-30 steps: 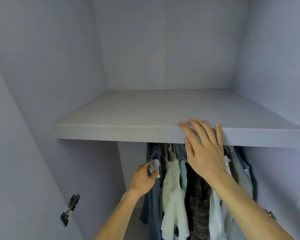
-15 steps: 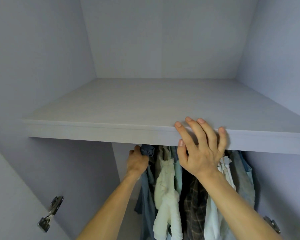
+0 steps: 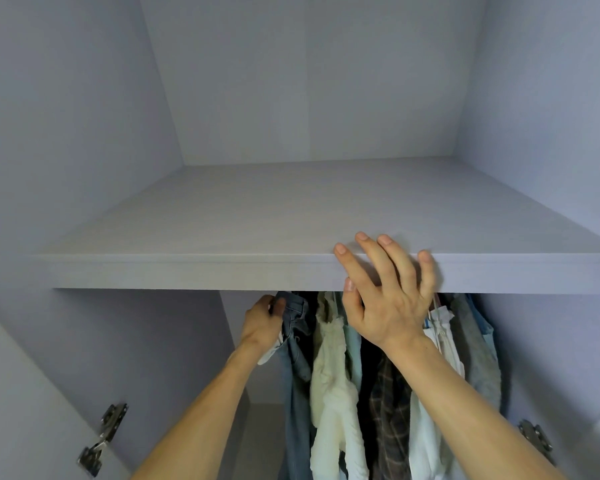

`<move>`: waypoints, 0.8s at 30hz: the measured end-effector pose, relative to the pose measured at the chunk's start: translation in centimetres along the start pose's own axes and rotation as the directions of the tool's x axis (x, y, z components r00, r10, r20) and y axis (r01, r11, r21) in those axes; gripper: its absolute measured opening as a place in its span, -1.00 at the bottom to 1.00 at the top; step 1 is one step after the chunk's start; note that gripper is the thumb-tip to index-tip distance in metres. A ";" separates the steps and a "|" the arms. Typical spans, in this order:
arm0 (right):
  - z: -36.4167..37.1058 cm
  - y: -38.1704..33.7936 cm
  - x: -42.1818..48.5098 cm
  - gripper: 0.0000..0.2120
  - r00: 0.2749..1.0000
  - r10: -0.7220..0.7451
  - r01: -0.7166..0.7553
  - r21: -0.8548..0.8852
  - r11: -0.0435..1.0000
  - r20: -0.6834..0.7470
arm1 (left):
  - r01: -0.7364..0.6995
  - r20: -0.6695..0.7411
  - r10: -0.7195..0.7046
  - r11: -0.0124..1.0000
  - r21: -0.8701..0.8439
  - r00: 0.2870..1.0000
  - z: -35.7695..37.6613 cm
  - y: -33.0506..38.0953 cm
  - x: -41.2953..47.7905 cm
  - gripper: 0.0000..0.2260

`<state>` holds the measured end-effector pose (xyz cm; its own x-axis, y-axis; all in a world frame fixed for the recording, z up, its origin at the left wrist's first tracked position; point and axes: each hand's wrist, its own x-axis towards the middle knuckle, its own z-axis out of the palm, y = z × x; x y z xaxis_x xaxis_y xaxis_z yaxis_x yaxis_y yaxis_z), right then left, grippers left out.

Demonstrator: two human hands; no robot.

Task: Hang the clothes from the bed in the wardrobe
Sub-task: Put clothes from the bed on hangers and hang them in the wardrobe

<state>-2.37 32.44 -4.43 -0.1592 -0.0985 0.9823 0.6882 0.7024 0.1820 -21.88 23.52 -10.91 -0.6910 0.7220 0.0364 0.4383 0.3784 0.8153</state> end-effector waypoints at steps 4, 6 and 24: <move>-0.2 -0.3 0.2 -0.50 1.000 0.025 -0.025 0.003 1.000 0.014 | 0.007 -0.076 -0.014 0.996 -0.086 0.997 0.4 0.5 -0.8 -0.67; -0.3 -0.4 0.1 -0.50 0.999 0.037 -0.037 0.006 0.999 0.026 | 0.001 -0.114 -0.015 0.992 -0.123 0.993 0.9 0.7 -1.3 -0.68; -5.8 -10.2 -8.6 -0.48 0.733 0.085 -0.441 0.377 0.814 0.675 | 0.025 -0.089 -0.014 0.992 0.126 0.996 -4.0 -10.6 -16.5 -0.72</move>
<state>-3.87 22.02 -14.43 -0.5358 0.4632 0.7059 0.3639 0.8811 -0.3020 -17.37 5.30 -17.83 -0.7455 0.6621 0.0765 0.4896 0.4661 0.7369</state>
